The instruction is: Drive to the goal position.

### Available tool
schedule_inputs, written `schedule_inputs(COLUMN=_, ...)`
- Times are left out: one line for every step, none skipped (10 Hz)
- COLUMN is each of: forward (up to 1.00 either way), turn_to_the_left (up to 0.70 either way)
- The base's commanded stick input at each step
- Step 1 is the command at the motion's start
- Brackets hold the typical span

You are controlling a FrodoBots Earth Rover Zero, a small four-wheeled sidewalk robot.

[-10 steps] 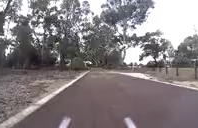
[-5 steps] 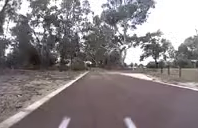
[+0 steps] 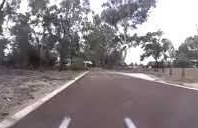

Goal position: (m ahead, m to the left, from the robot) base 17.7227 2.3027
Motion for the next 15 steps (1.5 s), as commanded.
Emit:
schedule_inputs(forward=0.60, turn_to_the_left=0.00)
schedule_inputs(forward=0.60, turn_to_the_left=0.00)
schedule_inputs(forward=0.60, turn_to_the_left=0.00)
schedule_inputs(forward=0.60, turn_to_the_left=0.00)
schedule_inputs(forward=0.60, turn_to_the_left=0.00)
schedule_inputs(forward=0.60, turn_to_the_left=0.00)
schedule_inputs(forward=0.60, turn_to_the_left=0.00)
schedule_inputs(forward=0.60, turn_to_the_left=0.00)
schedule_inputs(forward=0.60, turn_to_the_left=0.00)
schedule_inputs(forward=0.60, turn_to_the_left=0.00)
schedule_inputs(forward=0.60, turn_to_the_left=0.00)
schedule_inputs(forward=0.60, turn_to_the_left=0.00)
schedule_inputs(forward=0.60, turn_to_the_left=0.00)
schedule_inputs(forward=0.60, turn_to_the_left=0.00)
schedule_inputs(forward=0.60, turn_to_the_left=0.00)
